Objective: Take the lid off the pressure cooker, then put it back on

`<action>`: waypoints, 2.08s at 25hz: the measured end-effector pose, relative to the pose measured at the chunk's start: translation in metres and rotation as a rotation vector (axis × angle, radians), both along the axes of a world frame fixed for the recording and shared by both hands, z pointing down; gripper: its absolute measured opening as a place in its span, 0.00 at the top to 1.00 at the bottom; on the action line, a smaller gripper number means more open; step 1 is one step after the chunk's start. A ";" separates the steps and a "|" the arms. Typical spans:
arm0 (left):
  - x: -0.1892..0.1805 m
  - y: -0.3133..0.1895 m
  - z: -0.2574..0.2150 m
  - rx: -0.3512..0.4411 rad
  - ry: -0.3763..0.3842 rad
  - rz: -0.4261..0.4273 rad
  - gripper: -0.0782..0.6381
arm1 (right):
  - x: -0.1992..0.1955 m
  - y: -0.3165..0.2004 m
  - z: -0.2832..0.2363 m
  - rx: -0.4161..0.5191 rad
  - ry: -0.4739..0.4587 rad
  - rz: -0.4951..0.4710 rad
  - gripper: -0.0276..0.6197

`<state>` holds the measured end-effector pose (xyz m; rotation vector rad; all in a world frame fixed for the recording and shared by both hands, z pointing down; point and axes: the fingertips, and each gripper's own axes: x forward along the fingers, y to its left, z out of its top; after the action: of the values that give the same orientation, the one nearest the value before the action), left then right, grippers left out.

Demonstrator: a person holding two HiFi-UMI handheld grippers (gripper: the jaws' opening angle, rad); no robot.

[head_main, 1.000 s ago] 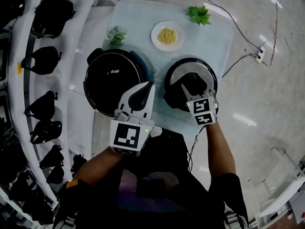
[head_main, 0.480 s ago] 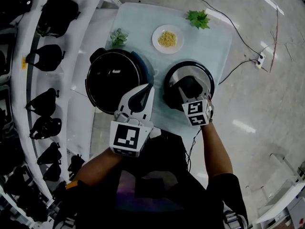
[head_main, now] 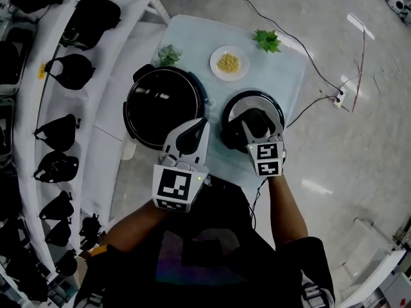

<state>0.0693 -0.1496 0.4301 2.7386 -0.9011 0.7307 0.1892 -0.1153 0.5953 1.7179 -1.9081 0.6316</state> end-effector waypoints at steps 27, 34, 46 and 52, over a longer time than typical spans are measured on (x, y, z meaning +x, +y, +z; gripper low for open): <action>-0.186 0.165 -0.052 0.055 0.199 -0.273 0.88 | -0.168 0.121 -0.191 0.275 -0.036 -0.052 0.89; -0.197 0.195 -0.064 0.073 0.255 -0.331 0.88 | -0.195 0.151 -0.216 0.288 -0.026 -0.154 0.90; -0.158 0.211 -0.063 0.093 0.249 -0.424 0.88 | -0.175 0.162 -0.229 0.326 -0.042 -0.306 0.90; -0.085 0.213 -0.057 0.108 0.229 -0.466 0.88 | -0.112 0.172 -0.219 0.322 -0.024 -0.393 0.90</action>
<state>-0.0158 0.0635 0.3729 2.4753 -1.4771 0.2832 0.0777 0.0562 0.3761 1.4453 -2.3777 0.2046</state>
